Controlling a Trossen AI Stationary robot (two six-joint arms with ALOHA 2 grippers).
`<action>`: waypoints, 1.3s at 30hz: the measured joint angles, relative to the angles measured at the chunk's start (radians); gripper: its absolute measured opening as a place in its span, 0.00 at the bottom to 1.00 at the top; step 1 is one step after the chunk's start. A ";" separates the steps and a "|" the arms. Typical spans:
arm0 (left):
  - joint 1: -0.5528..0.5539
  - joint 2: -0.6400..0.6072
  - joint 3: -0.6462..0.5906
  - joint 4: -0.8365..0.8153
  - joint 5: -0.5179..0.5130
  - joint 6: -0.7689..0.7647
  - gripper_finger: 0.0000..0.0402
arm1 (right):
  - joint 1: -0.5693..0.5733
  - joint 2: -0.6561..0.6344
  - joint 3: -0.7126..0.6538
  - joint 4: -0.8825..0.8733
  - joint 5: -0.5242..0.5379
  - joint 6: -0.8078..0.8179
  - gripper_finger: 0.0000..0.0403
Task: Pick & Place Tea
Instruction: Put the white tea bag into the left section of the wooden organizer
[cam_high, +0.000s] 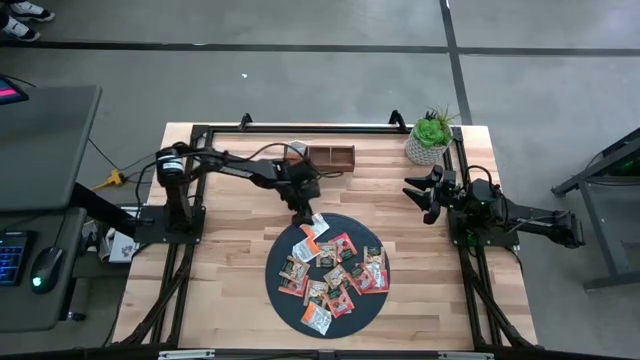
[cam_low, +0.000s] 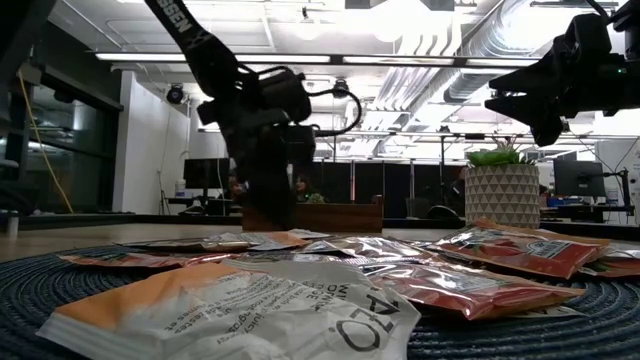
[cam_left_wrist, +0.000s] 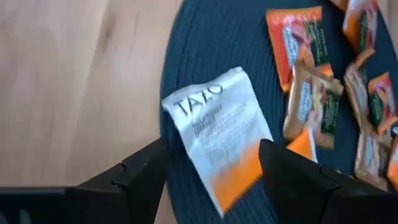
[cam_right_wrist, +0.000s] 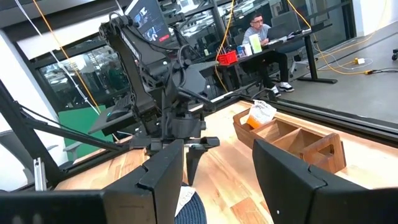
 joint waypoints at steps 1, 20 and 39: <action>-0.001 0.013 0.004 0.021 0.000 -0.011 0.62 | 0.000 0.000 0.000 0.001 0.000 0.000 0.47; 0.000 0.021 0.003 0.026 -0.048 -0.058 0.54 | 0.000 0.000 0.000 0.001 0.000 0.000 0.47; 0.001 0.021 0.002 0.024 -0.122 -0.062 0.03 | 0.000 0.000 0.000 0.001 0.000 0.000 0.47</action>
